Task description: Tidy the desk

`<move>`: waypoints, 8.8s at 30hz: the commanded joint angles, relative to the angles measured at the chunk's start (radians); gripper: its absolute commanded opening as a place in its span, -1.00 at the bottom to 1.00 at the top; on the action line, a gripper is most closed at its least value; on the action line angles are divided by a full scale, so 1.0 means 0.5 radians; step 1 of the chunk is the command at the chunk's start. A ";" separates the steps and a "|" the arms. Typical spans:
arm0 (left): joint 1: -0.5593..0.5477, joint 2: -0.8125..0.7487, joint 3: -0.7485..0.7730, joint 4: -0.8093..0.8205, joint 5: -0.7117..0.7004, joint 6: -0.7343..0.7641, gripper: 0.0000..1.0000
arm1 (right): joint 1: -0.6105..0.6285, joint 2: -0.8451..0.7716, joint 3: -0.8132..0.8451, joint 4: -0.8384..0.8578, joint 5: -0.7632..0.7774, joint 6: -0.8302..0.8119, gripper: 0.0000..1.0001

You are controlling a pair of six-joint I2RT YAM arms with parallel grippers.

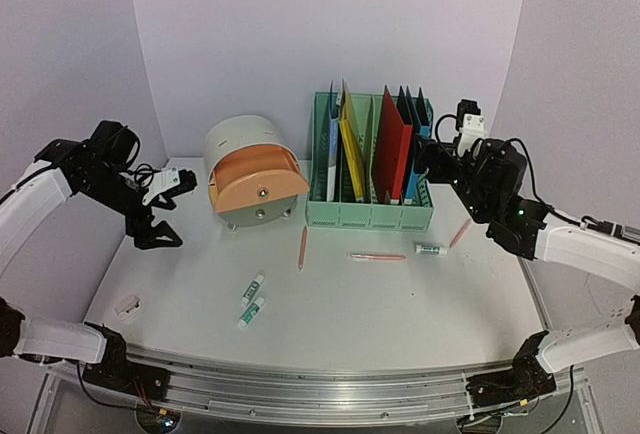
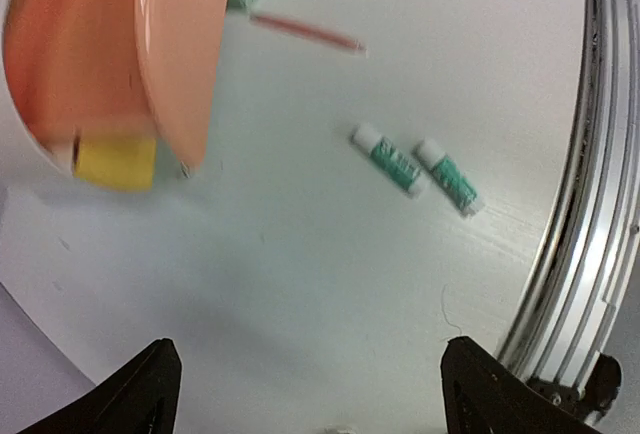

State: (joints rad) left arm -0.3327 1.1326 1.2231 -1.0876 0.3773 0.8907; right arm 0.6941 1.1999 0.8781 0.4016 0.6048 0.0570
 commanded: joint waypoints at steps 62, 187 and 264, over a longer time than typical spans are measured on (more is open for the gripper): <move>-0.051 1.247 1.809 -0.147 -0.309 -0.560 -1.00 | -0.035 0.066 0.089 -0.331 -0.414 0.205 0.92; -0.452 1.084 0.357 1.369 -0.996 0.367 -0.42 | -0.035 -0.105 0.084 -0.491 -0.388 0.269 0.97; -0.404 1.267 -0.712 3.375 -0.554 1.769 -0.90 | -0.035 -0.198 0.024 -0.499 -0.383 0.208 0.97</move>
State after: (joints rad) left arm -0.5182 1.8306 0.9052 0.6479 0.0788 1.7821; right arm 0.6792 1.1160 0.8768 0.1333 0.3969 0.1727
